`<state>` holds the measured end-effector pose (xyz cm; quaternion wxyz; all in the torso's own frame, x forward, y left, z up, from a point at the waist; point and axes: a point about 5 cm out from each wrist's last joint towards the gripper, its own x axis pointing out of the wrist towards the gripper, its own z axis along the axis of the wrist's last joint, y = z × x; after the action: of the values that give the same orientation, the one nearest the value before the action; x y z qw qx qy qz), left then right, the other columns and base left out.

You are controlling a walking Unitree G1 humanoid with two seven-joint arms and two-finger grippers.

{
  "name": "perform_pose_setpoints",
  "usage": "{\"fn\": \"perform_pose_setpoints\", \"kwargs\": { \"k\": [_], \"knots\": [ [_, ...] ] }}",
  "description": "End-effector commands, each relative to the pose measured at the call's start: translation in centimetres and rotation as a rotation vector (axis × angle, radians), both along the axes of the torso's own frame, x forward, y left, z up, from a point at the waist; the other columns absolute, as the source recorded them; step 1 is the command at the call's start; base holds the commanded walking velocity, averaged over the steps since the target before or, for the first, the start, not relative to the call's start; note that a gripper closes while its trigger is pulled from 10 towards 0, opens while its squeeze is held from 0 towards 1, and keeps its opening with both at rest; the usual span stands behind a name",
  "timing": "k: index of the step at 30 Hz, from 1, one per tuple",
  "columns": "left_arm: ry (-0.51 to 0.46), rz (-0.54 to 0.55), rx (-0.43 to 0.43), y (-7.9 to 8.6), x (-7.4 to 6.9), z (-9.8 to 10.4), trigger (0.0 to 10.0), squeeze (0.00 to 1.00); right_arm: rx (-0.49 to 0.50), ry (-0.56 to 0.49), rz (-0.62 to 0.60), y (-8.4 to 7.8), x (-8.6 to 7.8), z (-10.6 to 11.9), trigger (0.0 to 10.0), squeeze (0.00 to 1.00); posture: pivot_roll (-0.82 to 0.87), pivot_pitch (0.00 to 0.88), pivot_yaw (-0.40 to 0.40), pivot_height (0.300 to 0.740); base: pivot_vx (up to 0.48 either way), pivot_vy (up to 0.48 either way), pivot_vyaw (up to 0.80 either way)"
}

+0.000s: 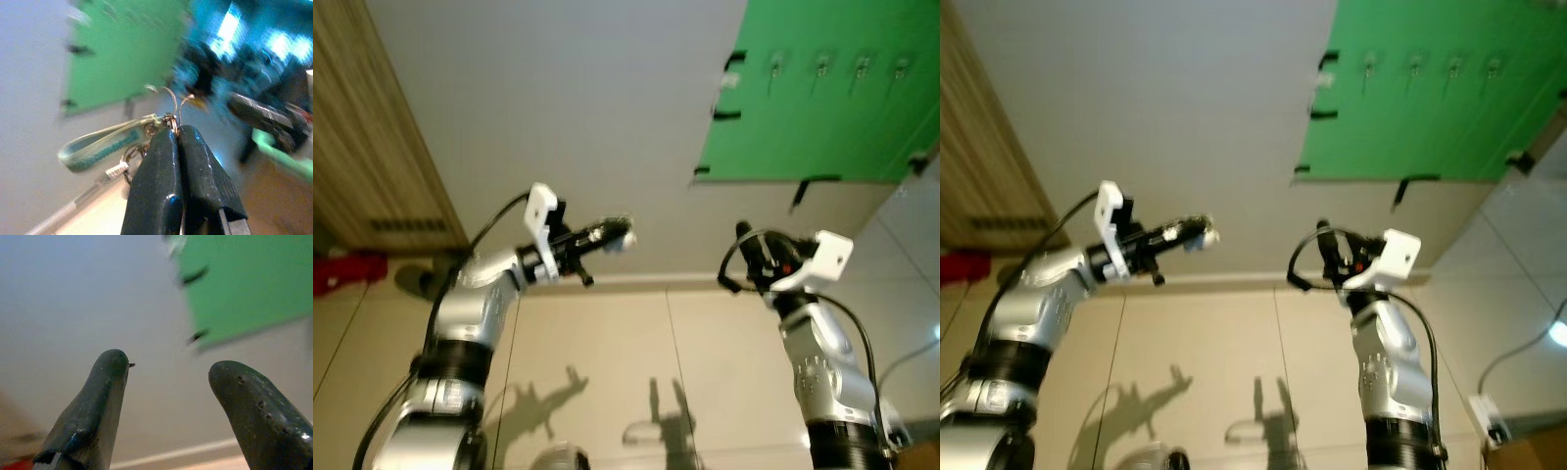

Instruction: Hang keys on a hook

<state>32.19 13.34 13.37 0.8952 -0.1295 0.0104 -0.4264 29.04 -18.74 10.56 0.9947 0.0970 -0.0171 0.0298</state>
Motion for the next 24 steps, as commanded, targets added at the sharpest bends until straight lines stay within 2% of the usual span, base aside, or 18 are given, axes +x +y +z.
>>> {"fn": "perform_pose_setpoints", "kwargs": {
  "k": [1,2,3,4,5,7,8,9,10,13,15,16,17,18,20,22,24],
  "knots": [
    [-0.002,0.069,-0.023,-0.3,-0.2,0.4,0.0,0.00,-0.152,-0.057,-0.027,0.3,-0.1,1.0,10.0,1.00,-0.02,0.000,0.005,0.740,0.000,0.000,0.00],
    [-0.005,0.227,-0.037,-0.7,-0.7,0.1,0.0,0.00,-0.399,-0.052,-0.124,-0.2,-0.8,1.1,10.0,1.00,-0.01,0.000,-0.001,0.740,0.000,0.000,0.00],
    [-0.005,0.227,-0.037,-0.7,-0.7,0.1,0.0,0.00,-0.399,-0.052,-0.124,-0.2,-0.8,1.1,10.0,1.00,-0.01,0.000,-0.001,0.740,0.000,0.000,0.00],
    [0.014,0.323,-0.012,-0.1,-1.1,-0.4,0.0,0.00,-0.447,-0.032,-0.177,-0.8,-1.4,1.0,10.0,0.65,-0.01,0.000,-0.006,0.740,0.000,0.000,0.00],
    [0.021,0.444,0.051,1.3,-2.2,-1.4,0.0,0.00,-0.479,-0.008,-0.194,-1.2,-2.4,0.7,10.0,0.00,-0.01,0.000,-0.008,0.740,0.000,0.000,0.00],
    [0.049,0.591,0.144,3.7,-4.3,-3.3,0.0,0.00,-0.483,0.050,-0.179,-1.6,-4.2,-0.1,10.0,0.00,-0.01,0.000,-0.016,0.740,0.000,0.000,0.00],
    [0.049,0.591,0.144,3.7,-4.3,-3.3,0.0,0.00,-0.483,0.050,-0.179,-1.6,-4.2,-0.1,10.0,0.00,-0.01,0.000,-0.016,0.740,0.000,0.000,0.00],
    [0.067,0.628,0.169,4.6,-5.1,-4.0,0.0,0.00,-0.480,0.077,-0.164,-1.7,-4.9,-0.4,10.0,0.00,-0.01,0.000,-0.016,0.740,0.000,0.000,0.00],
    [0.079,0.677,0.184,5.4,-6.6,-4.6,0.0,0.00,-0.427,0.101,-0.115,-1.3,-6.4,-0.8,10.0,0.00,-0.01,0.000,-0.031,0.740,0.000,0.000,0.00],
    [0.056,0.680,0.224,5.1,-7.2,-4.4,0.0,0.00,-0.386,0.087,-0.120,-1.2,-7.3,-1.0,10.0,0.00,0.00,0.000,-0.037,0.740,0.000,0.000,0.00],
    [0.052,0.685,0.210,4.9,-7.1,-4.4,0.0,0.00,-0.347,0.099,-0.118,-1.1,-7.1,-1.3,10.0,0.00,0.00,0.000,-0.044,0.740,0.000,0.000,0.00],
    [0.036,0.711,0.210,4.3,-7.0,-4.1,1.5,0.00,-0.326,0.115,-0.125,-0.9,-6.8,-1.8,10.0,0.00,0.00,0.000,-0.044,0.740,0.000,0.000,0.00],
    [0.036,0.711,0.210,4.3,-7.0,-4.1,1.5,0.00,-0.326,0.115,-0.125,-0.9,-6.8,-1.8,10.0,0.00,0.00,0.000,-0.044,0.740,0.000,0.000,0.00],
    [0.034,0.733,0.243,3.8,-6.5,-4.1,10.0,0.00,-0.326,0.105,-0.135,-0.9,-6.4,-1.7,10.0,0.00,0.00,0.000,-0.043,0.740,0.000,0.000,0.00],
    [0.021,0.729,0.246,3.6,-6.3,-3.9,10.0,0.00,-0.311,0.094,-0.126,-0.7,-6.2,-1.5,10.0,0.00,0.00,0.000,-0.036,0.740,0.000,0.000,0.00],
    [0.028,0.710,0.168,3.7,-5.6,-3.5,10.0,0.00,-0.309,0.055,-0.077,0.1,-5.1,-1.3,10.0,0.00,0.00,0.000,-0.025,0.740,0.182,0.000,0.00],
    [0.025,0.703,0.178,3.6,-5.4,-3.5,10.0,0.00,-0.299,0.058,-0.067,0.3,-4.7,-1.4,10.0,0.00,0.00,0.000,-0.025,0.740,0.422,0.000,0.00]
  ]
}}
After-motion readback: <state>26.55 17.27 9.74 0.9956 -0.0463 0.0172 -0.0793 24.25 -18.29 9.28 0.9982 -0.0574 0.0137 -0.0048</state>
